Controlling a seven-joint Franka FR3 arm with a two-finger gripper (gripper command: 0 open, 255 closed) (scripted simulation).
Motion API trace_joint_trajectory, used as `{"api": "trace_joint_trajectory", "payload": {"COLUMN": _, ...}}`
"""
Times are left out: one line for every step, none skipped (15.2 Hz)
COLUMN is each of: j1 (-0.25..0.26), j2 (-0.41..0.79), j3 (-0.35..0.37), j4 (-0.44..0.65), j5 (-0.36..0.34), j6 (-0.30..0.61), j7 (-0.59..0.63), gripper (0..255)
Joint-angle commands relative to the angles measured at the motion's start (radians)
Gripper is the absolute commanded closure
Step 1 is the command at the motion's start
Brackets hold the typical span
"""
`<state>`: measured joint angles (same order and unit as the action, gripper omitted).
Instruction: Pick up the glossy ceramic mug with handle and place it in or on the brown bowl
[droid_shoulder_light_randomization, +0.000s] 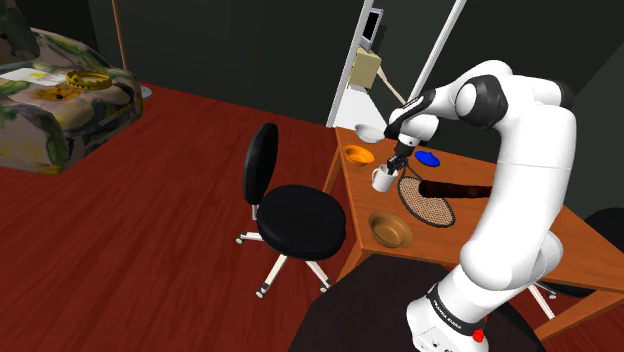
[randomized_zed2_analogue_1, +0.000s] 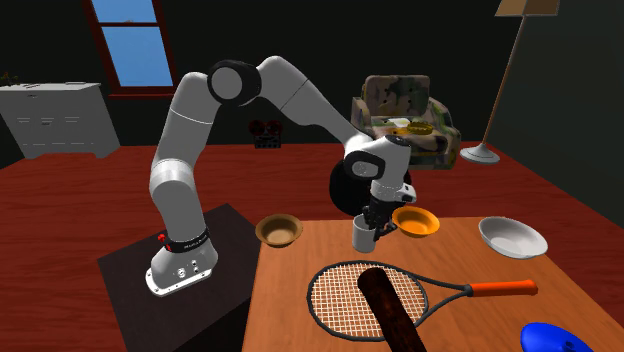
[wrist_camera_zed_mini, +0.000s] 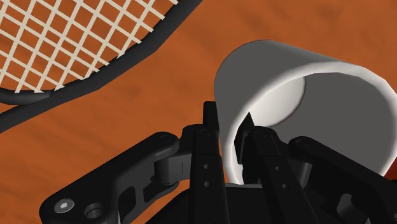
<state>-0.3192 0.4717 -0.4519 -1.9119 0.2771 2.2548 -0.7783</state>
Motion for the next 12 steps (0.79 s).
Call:
{"api": "trace_joint_trajectory", "payload": {"j1": 0.005, "j2": -0.015, "j3": -0.005, "j4": 0.001, "j5": -0.009, "j6": -0.015, "j7": 0.006, "gripper": 255}}
{"api": "trace_joint_trajectory", "payload": {"j1": 0.007, "j2": -0.024, "j3": -0.008, "j4": 0.003, "j5": -0.014, "j6": -0.025, "j7": 0.01, "gripper": 255}}
{"api": "trace_joint_trajectory", "payload": {"j1": 0.009, "j2": -0.032, "j3": -0.011, "j4": 0.006, "j5": -0.019, "j6": -0.035, "j7": 0.013, "gripper": 255}}
{"api": "trace_joint_trajectory", "payload": {"j1": 0.011, "j2": -0.041, "j3": -0.014, "j4": 0.008, "j5": -0.024, "j6": -0.045, "j7": 0.016, "gripper": 255}}
{"api": "trace_joint_trajectory", "payload": {"j1": 0.013, "j2": -0.049, "j3": -0.017, "j4": 0.011, "j5": -0.029, "j6": -0.055, "j7": 0.02, "gripper": 255}}
{"api": "trace_joint_trajectory", "payload": {"j1": 0.015, "j2": -0.057, "j3": -0.02, "j4": 0.014, "j5": -0.034, "j6": -0.065, "j7": 0.023, "gripper": 255}}
{"api": "trace_joint_trajectory", "payload": {"j1": 0.017, "j2": -0.065, "j3": -0.022, "j4": 0.017, "j5": -0.039, "j6": -0.076, "j7": 0.026, "gripper": 255}}
{"api": "trace_joint_trajectory", "payload": {"j1": 0.019, "j2": -0.073, "j3": -0.025, "j4": 0.02, "j5": -0.044, "j6": -0.086, "j7": 0.029, "gripper": 255}}
{"api": "trace_joint_trajectory", "payload": {"j1": 0.021, "j2": -0.081, "j3": -0.027, "j4": 0.024, "j5": -0.049, "j6": -0.096, "j7": 0.032, "gripper": 255}}
{"api": "trace_joint_trajectory", "payload": {"j1": 0.022, "j2": -0.089, "j3": -0.03, "j4": 0.028, "j5": -0.054, "j6": -0.107, "j7": 0.035, "gripper": 255}}
{"api": "trace_joint_trajectory", "payload": {"j1": 0.024, "j2": -0.096, "j3": -0.032, "j4": 0.032, "j5": -0.059, "j6": -0.118, "j7": 0.039, "gripper": 255}}
{"api": "trace_joint_trajectory", "payload": {"j1": 0.025, "j2": -0.103, "j3": -0.034, "j4": 0.036, "j5": -0.063, "j6": -0.128, "j7": 0.042, "gripper": 255}}
